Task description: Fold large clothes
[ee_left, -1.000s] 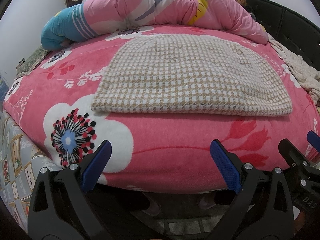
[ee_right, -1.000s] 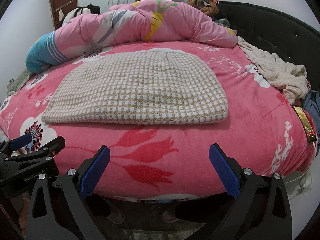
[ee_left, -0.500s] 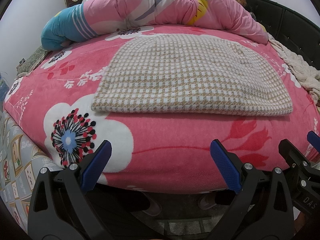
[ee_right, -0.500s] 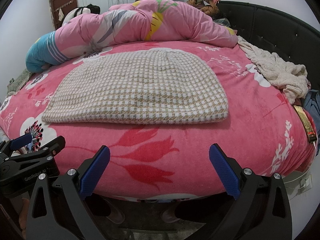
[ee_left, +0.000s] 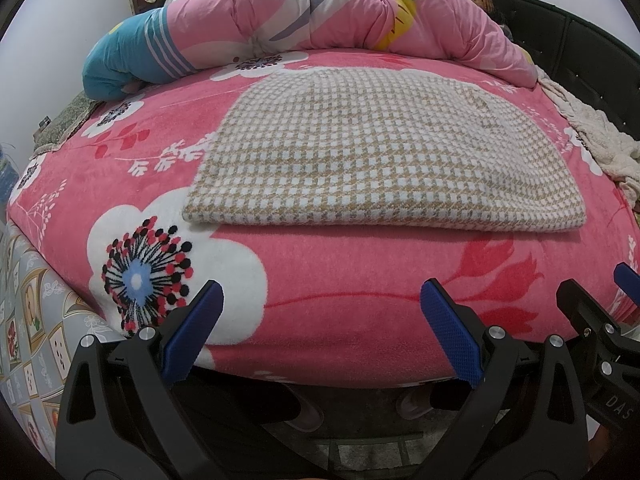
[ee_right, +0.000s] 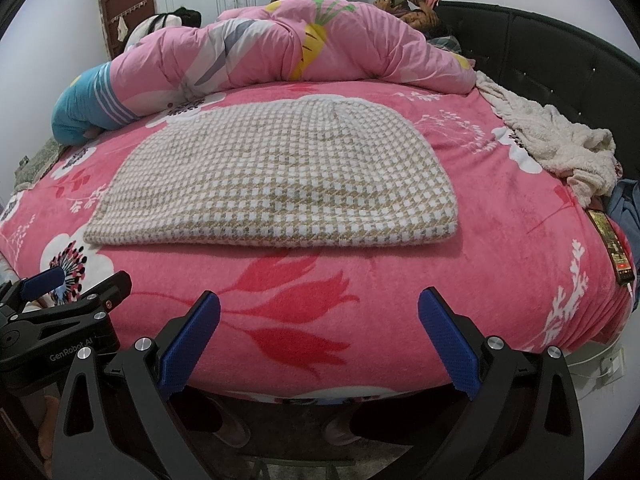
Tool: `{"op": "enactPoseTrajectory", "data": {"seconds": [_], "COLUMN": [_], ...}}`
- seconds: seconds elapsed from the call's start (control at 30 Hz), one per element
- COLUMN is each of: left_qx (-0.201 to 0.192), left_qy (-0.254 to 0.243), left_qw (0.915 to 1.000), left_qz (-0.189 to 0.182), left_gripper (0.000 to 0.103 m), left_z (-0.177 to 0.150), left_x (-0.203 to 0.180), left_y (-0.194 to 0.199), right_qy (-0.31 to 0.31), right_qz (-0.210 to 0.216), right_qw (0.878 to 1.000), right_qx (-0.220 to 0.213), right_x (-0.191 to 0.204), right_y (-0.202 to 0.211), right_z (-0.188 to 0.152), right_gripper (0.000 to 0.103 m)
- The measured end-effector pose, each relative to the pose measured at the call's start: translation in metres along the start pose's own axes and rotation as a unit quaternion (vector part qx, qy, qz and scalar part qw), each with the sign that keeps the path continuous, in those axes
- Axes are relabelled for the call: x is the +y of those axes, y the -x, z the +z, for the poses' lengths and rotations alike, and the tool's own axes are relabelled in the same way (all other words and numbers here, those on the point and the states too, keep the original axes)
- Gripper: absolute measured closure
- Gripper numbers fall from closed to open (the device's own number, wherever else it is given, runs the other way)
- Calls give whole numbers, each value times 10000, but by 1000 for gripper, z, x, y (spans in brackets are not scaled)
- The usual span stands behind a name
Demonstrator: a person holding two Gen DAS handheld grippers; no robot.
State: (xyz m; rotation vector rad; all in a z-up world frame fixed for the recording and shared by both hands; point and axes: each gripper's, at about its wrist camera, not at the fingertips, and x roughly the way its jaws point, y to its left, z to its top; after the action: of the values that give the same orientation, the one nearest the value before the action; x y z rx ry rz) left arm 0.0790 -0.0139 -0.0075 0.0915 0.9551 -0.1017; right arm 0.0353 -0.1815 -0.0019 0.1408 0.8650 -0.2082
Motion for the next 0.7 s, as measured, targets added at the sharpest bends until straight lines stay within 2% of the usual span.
{"op": "enactPoseTrajectory", "data": {"seconds": [0.7], "left_qx": [-16], "left_qy": [2], "left_qw": [10000], "left_qz": [10], "left_gripper": [7], "left_z": [1], "left_x": [1], "left_y": [1], "right_qy": [32], "right_qz": [20], "right_qw": [10000], "right_qx": [-2], "right_x": [2], "right_y": [0], "right_z": [0], "right_gripper": [7]}}
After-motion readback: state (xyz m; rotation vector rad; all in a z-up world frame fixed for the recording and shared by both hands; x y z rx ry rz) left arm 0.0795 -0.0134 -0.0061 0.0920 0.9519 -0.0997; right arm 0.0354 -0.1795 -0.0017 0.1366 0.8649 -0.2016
